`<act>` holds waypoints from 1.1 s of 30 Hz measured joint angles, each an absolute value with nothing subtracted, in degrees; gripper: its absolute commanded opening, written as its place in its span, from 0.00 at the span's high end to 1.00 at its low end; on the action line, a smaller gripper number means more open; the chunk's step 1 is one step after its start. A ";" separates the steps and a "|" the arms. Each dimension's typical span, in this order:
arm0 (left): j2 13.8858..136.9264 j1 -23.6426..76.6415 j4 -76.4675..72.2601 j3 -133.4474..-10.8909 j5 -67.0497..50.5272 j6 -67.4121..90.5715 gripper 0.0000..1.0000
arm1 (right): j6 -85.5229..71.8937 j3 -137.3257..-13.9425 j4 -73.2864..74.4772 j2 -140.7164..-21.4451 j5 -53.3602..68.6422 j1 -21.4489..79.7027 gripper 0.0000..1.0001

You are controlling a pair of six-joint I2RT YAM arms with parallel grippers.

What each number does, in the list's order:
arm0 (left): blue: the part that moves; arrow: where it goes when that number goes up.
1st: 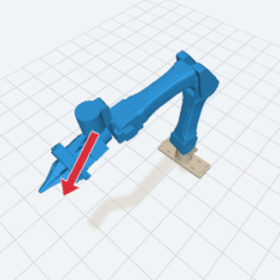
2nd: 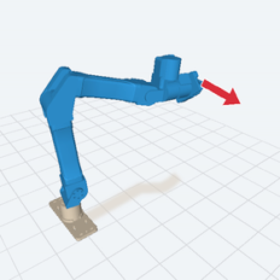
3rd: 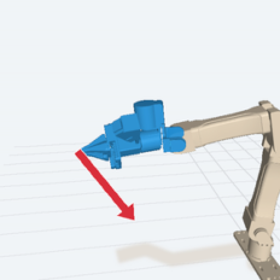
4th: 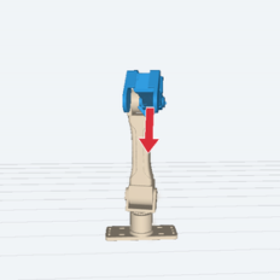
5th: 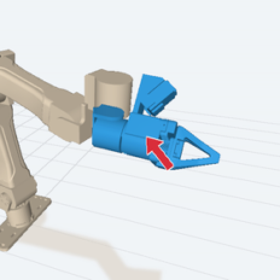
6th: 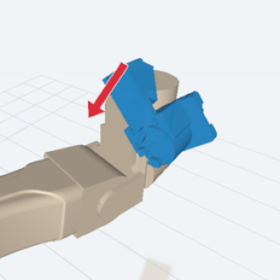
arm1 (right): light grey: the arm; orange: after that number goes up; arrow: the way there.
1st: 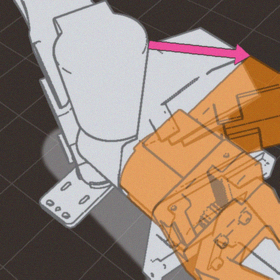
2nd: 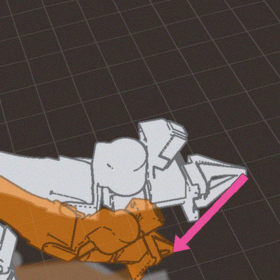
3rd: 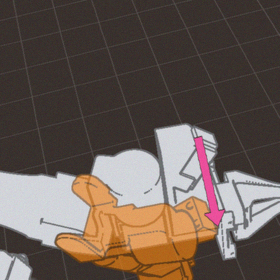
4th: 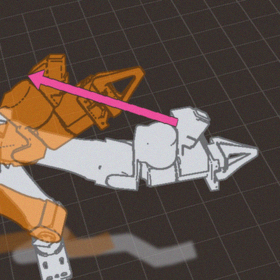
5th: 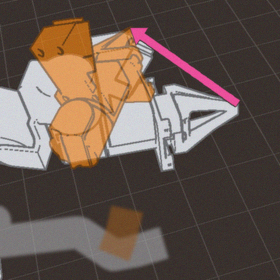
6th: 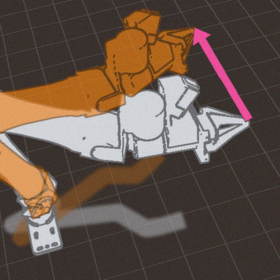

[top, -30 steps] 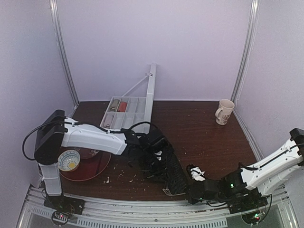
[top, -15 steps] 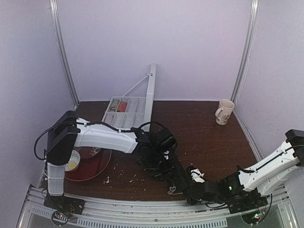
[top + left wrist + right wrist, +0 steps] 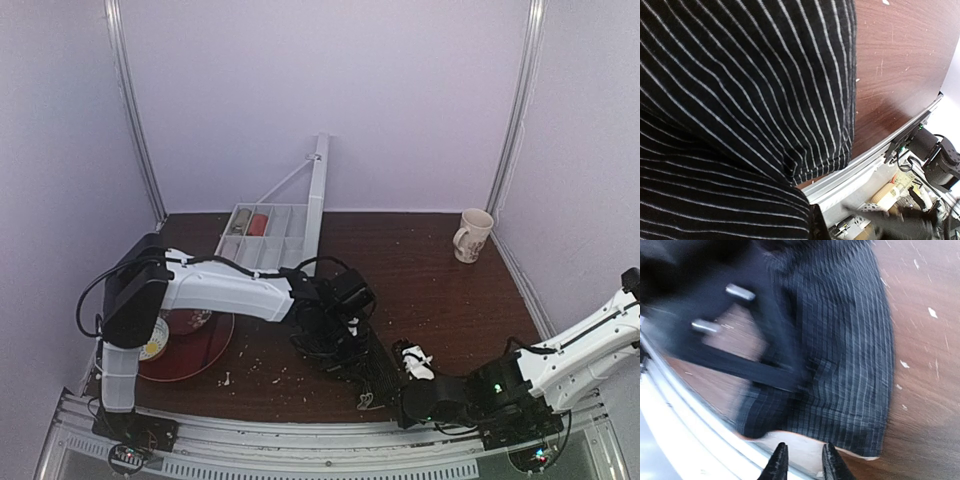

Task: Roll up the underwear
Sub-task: Pass from the left arm to the right

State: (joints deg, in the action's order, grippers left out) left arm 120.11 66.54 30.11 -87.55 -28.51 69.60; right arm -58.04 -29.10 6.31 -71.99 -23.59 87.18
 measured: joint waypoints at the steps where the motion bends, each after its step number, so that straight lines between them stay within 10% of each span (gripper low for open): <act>1: 120.11 66.52 30.11 -87.55 -28.56 69.60 1.00 | -57.76 -30.52 7.18 -72.01 -24.32 87.70 0.73; 33: 120.11 65.19 30.30 -85.91 -29.95 67.18 1.00 | -55.05 -47.75 20.49 -86.11 -30.13 91.72 0.70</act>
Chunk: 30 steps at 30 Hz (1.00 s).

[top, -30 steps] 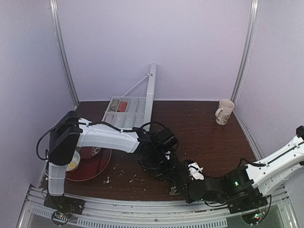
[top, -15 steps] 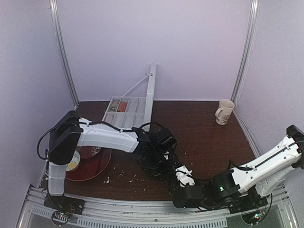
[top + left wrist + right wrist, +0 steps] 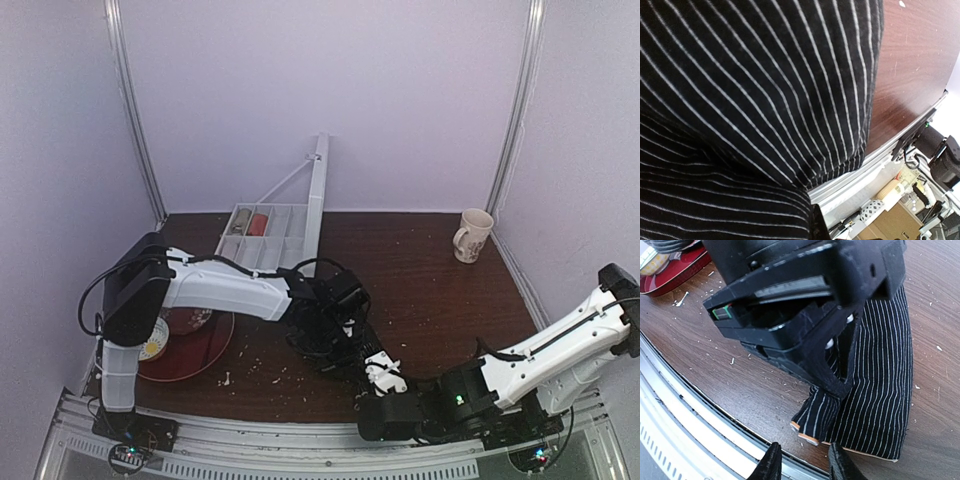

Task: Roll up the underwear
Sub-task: Pass from the left arm to the right

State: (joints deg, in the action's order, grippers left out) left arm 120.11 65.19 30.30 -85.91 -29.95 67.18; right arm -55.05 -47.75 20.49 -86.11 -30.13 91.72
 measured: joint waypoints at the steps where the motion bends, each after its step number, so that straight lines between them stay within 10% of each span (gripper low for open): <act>1: 120.11 65.19 30.41 -85.93 -30.11 66.89 1.00 | -54.85 -47.72 20.45 -86.11 -30.09 91.72 0.70; 30: 120.11 63.09 29.76 -86.24 -37.54 69.04 1.00 | -51.42 -46.85 15.92 -92.27 -39.57 95.31 0.66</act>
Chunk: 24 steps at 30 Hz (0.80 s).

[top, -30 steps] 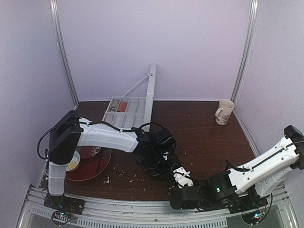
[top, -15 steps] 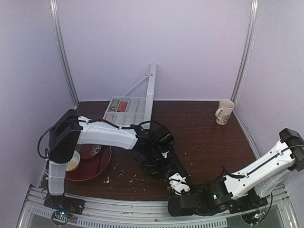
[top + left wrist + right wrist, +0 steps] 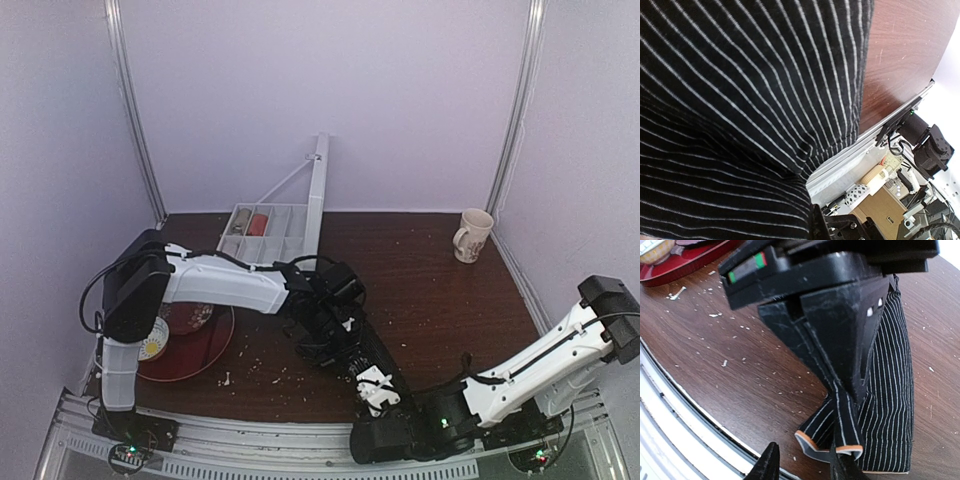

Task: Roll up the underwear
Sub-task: Pass from the left arm to the right

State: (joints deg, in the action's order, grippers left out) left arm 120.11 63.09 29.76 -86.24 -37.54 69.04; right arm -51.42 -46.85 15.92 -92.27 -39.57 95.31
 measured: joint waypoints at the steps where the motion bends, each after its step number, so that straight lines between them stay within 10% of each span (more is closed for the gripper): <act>1: 120.11 63.09 29.74 -86.15 -37.54 69.08 1.00 | -51.33 -46.68 15.57 -92.14 -40.05 95.66 0.65; 24: 120.22 63.09 30.02 -85.82 -38.28 69.41 1.00 | -52.14 -44.05 13.80 -91.70 -43.20 98.24 0.52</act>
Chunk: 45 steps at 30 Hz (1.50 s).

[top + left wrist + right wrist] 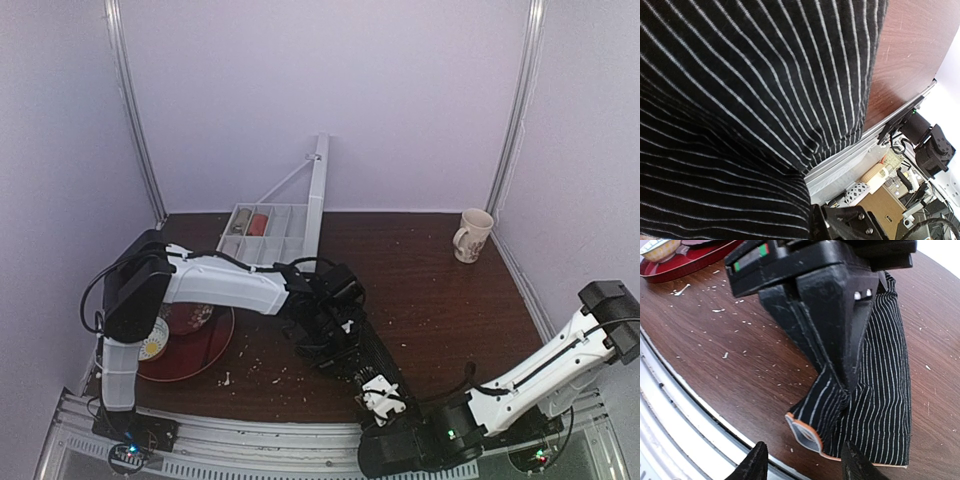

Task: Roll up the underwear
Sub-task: Pass from the left arm to the right

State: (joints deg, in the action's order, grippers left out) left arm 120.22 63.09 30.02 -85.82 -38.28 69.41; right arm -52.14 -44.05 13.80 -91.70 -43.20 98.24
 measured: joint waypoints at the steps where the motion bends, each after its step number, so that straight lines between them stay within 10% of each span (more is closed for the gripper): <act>1: 120.22 63.09 30.04 -85.82 -38.28 69.41 1.00 | -52.42 -44.05 13.96 -92.03 -43.38 98.06 0.52; 15: 120.22 63.09 29.98 -85.82 -38.24 69.41 1.00 | -52.51 -45.52 13.91 -94.78 -43.97 94.21 0.61; 24: 120.22 63.05 29.98 -85.82 -38.17 69.41 1.00 | -52.60 -45.52 13.26 -95.90 -43.22 93.95 1.00; 28: 120.22 63.05 30.02 -85.82 -38.15 69.41 1.00 | -52.62 -45.52 13.15 -95.90 -43.11 93.84 1.00; 35: 120.22 62.98 30.15 -85.82 -37.78 68.69 0.63 | -52.29 -43.44 10.85 -93.84 -42.57 93.69 1.00; 45: 118.37 60.66 33.91 -85.52 -34.48 64.93 0.52 | -52.27 -37.82 5.69 -86.59 -41.58 93.51 1.00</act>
State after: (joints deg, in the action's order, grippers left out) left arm 118.37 60.66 33.91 -85.52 -34.48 64.93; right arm -52.27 -37.82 5.69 -86.59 -41.58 93.51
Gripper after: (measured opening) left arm 0.466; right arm 0.010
